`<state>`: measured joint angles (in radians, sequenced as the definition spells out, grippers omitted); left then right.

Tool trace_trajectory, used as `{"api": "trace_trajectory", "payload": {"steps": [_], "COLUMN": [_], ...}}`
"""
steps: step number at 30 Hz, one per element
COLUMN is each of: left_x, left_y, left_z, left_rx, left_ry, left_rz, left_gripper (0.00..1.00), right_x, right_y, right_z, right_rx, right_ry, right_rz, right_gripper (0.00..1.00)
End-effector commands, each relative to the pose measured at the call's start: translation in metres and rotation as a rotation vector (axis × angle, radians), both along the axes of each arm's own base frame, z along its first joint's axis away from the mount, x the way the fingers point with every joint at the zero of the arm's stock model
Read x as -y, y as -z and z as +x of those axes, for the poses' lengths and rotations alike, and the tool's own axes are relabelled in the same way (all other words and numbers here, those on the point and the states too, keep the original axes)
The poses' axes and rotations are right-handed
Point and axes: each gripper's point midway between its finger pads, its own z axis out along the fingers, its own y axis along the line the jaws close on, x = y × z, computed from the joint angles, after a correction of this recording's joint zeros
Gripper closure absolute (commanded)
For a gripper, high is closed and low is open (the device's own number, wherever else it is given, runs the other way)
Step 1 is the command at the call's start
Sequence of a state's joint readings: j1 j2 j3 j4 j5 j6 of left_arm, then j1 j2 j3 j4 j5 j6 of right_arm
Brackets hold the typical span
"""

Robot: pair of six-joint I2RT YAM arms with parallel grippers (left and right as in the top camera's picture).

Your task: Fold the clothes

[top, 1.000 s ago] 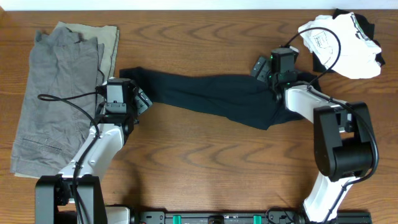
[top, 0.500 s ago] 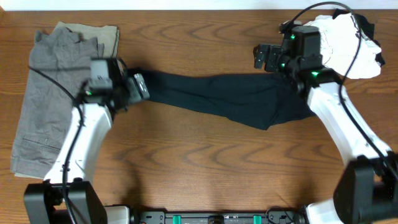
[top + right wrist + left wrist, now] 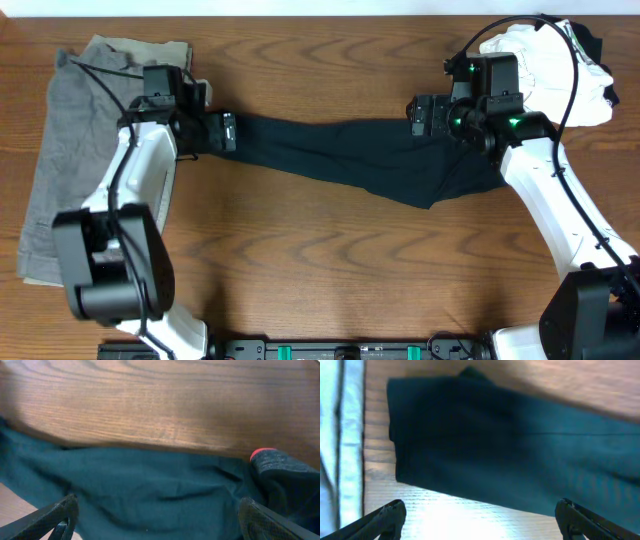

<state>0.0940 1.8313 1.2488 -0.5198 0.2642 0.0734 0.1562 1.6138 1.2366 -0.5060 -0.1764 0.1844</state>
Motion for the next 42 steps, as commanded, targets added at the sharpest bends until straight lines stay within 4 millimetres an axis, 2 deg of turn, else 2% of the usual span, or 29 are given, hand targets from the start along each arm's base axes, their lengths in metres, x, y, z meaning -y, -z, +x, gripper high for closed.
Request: {"api": "trace_trajectory", "payload": {"steps": [1,7,15,20,22,24,26,27,29,33,38,42], "left_x": [-0.008,-0.015,-0.015,-0.011,-0.003,0.003,0.004,0.004,0.001,-0.022,-0.056,-0.07], "left_y": [0.003,0.017,0.057,0.06,0.059,0.059,0.059,0.059,0.058,0.053,0.02,-0.011], "left_z": [0.006,0.022,0.027,0.027,0.025,0.022,0.022,0.022,0.024,0.025,0.019,0.011], "left_rx": [0.019,0.056,0.013,0.01,0.006,-0.006,-0.015,-0.018,-0.018,-0.023,0.01,0.043], "left_ry": [0.035,0.034,0.035,0.042,0.057,0.057,0.032,0.017,-0.027,-0.17,-0.29,-0.349], "left_rz": [0.0,-0.003,-0.013,-0.027,-0.062,-0.09,-0.1,-0.103,-0.111,-0.081,-0.042,-0.051], "left_gripper": [0.04,0.04,0.07,0.11,0.2,0.38,0.79,0.94,0.94,0.94,0.94,0.94], "right_x": [-0.001,-0.002,-0.001,-0.001,-0.001,-0.001,-0.001,-0.001,-0.001,-0.001,0.0,-0.001], "right_y": [0.0,0.003,0.007,0.007,0.007,0.007,0.007,0.007,0.007,0.009,0.013,0.014], "right_z": [-0.001,-0.006,-0.011,-0.01,-0.01,-0.01,-0.01,-0.01,-0.01,-0.012,-0.015,-0.015], "right_rx": [-0.005,-0.024,-0.052,-0.049,-0.048,-0.049,-0.049,-0.049,-0.049,-0.061,-0.082,-0.085], "right_ry": [-0.02,-0.03,-0.03,-0.03,-0.03,-0.03,-0.03,-0.03,-0.03,-0.024,-0.018,-0.02], "right_rz": [0.0,-0.008,-0.012,-0.011,-0.011,-0.011,-0.011,-0.011,-0.011,-0.012,-0.012,-0.012], "right_gripper": [0.01,0.01,0.01,0.01,0.01,0.01,0.01,0.01,0.01,0.01,0.01,0.01]}}
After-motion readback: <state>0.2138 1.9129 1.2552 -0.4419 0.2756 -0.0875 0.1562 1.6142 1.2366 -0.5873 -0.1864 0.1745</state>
